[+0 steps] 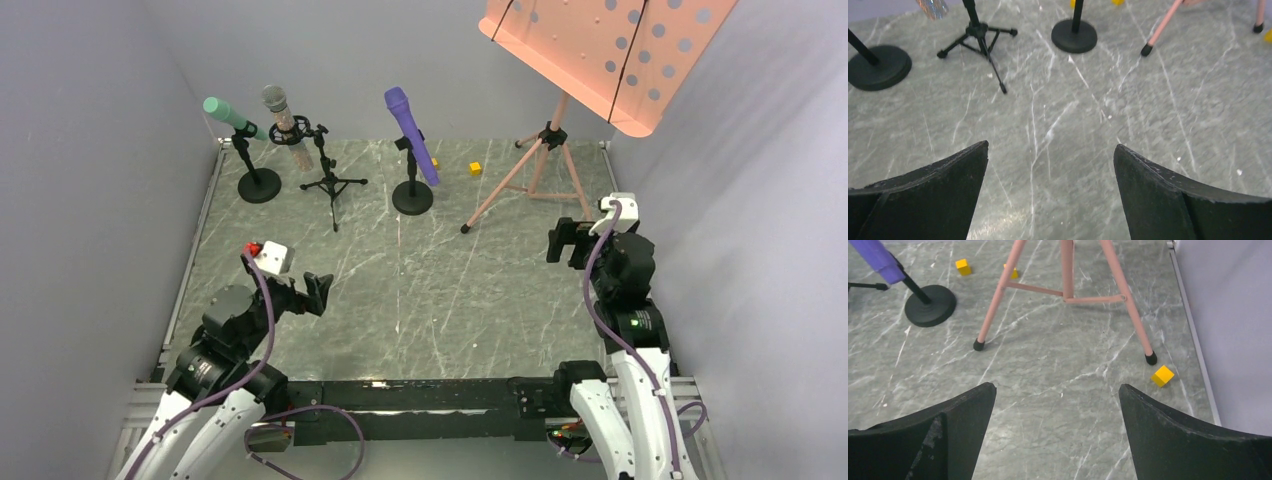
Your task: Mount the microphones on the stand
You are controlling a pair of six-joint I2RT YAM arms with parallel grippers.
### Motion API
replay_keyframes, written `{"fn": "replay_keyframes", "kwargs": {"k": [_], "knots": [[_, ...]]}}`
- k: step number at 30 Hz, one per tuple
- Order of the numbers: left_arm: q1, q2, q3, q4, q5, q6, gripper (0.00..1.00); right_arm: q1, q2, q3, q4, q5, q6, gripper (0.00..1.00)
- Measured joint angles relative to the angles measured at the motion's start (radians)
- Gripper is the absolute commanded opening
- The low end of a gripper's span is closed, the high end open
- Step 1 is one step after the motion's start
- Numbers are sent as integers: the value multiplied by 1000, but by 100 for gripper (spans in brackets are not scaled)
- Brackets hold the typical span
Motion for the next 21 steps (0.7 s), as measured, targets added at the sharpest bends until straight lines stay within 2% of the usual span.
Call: {"fn": "replay_keyframes", "kwargs": {"k": [7,14,21], "knots": [[0,38,-20,-25,-25,38,99,-40,-20,-147,80,9,22,100],[13,129,-19,-28,-26,60,99,-71,-47,-154,107,6,22,100],[22,116,-19,-30,-26,60,99,-98,-59,-154,123,6,28,100]]}}
